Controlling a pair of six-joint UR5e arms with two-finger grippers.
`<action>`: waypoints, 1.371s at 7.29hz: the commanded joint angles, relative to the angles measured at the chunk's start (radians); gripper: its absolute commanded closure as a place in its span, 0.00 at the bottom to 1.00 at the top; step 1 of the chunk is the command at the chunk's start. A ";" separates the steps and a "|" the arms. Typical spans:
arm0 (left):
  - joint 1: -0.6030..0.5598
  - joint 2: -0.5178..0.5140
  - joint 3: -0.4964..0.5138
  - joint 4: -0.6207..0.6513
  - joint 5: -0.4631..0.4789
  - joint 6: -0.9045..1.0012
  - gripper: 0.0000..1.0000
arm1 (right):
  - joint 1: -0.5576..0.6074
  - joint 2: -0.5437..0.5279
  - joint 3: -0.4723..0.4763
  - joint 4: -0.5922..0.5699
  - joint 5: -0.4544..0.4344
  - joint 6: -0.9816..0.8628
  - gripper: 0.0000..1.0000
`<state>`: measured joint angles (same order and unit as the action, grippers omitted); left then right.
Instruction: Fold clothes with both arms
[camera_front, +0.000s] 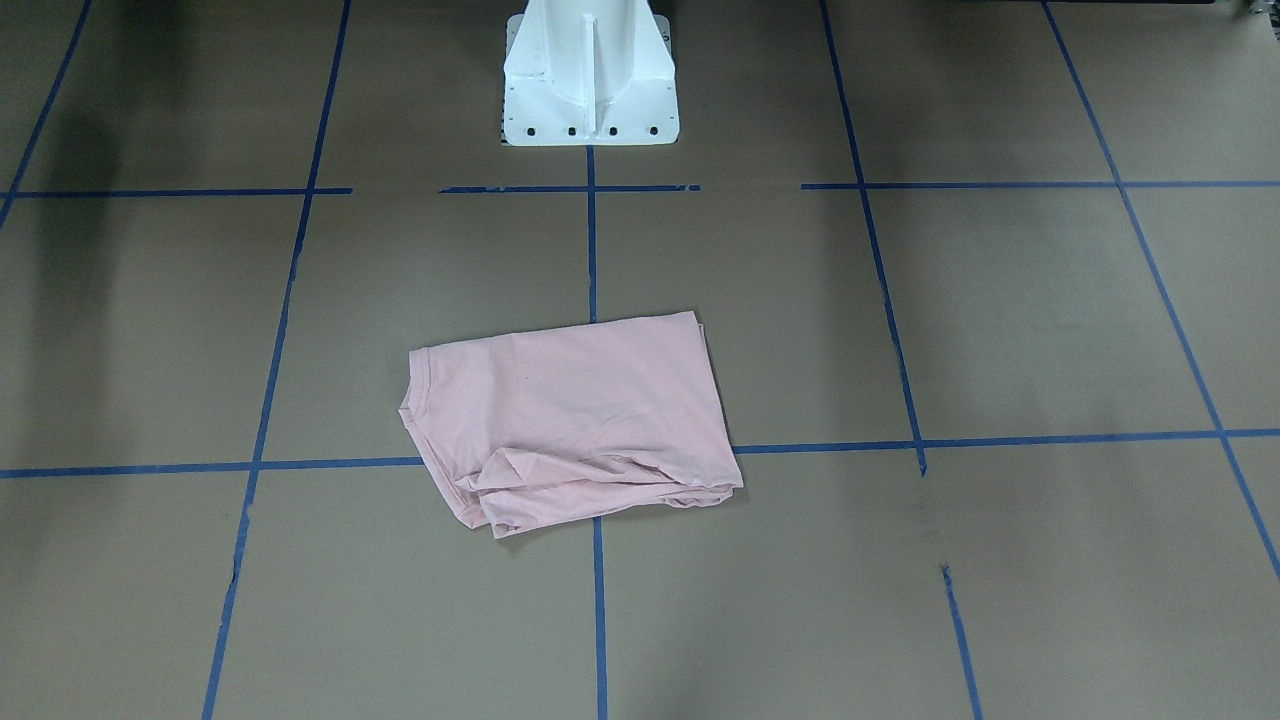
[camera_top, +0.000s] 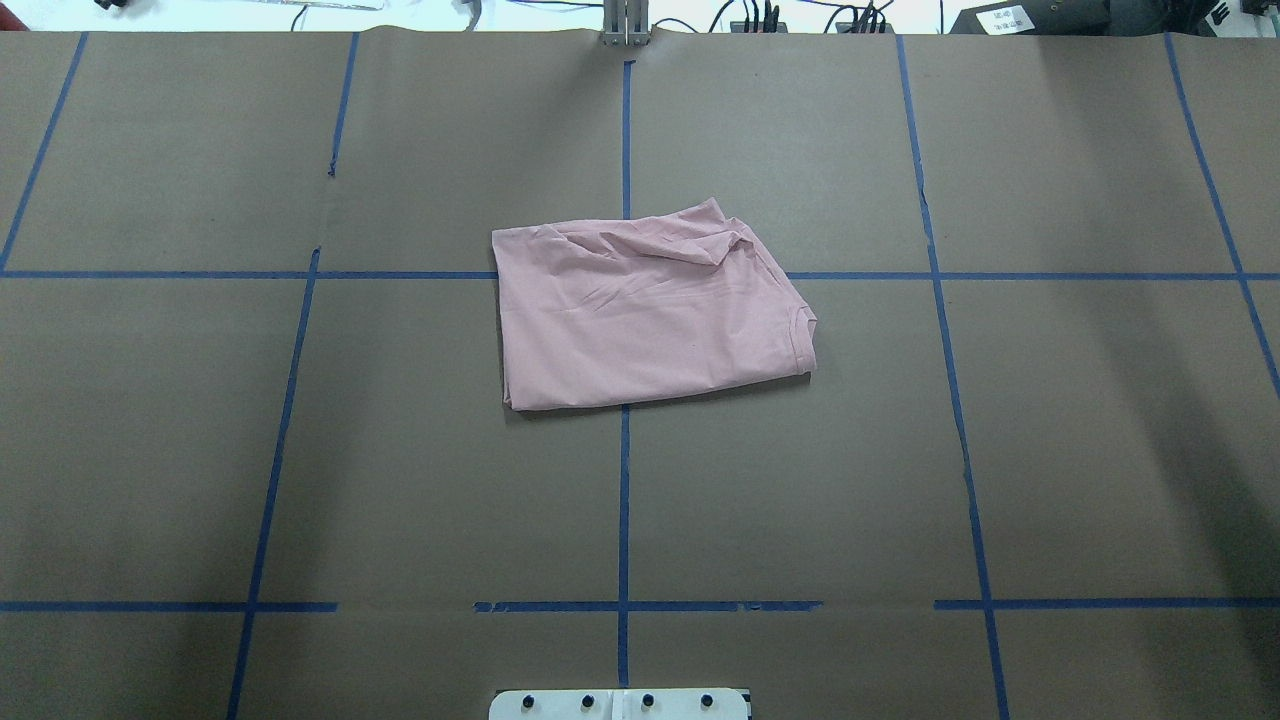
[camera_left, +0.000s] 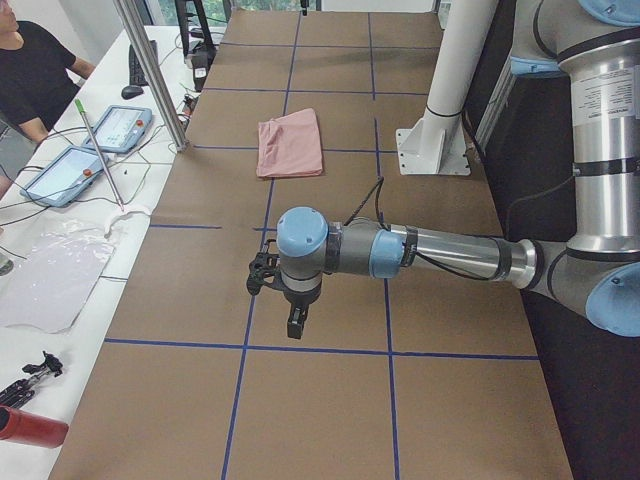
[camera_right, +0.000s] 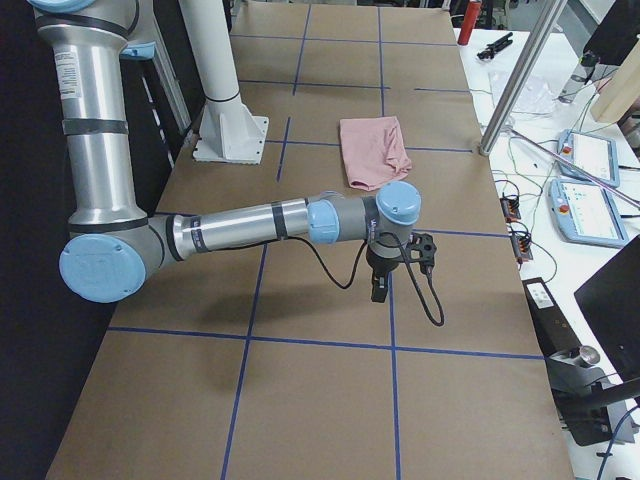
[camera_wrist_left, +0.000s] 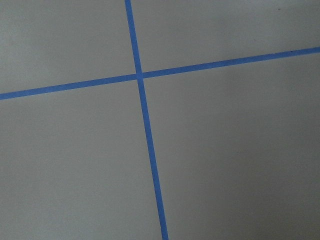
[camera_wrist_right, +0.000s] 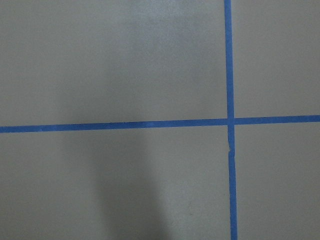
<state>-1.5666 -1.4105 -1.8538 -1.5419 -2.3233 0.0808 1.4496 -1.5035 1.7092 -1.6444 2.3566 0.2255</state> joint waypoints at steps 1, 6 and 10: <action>-0.001 0.001 0.002 0.005 0.021 -0.004 0.00 | 0.000 0.000 0.003 0.000 0.001 0.002 0.00; 0.000 -0.001 0.001 -0.001 0.018 0.002 0.00 | 0.006 0.000 0.018 -0.003 0.003 0.005 0.00; -0.003 -0.002 -0.036 0.002 -0.004 -0.001 0.00 | 0.006 -0.038 0.070 -0.005 0.032 0.011 0.00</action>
<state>-1.5686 -1.4117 -1.8816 -1.5412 -2.3249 0.0791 1.4556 -1.5295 1.7779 -1.6494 2.3694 0.2356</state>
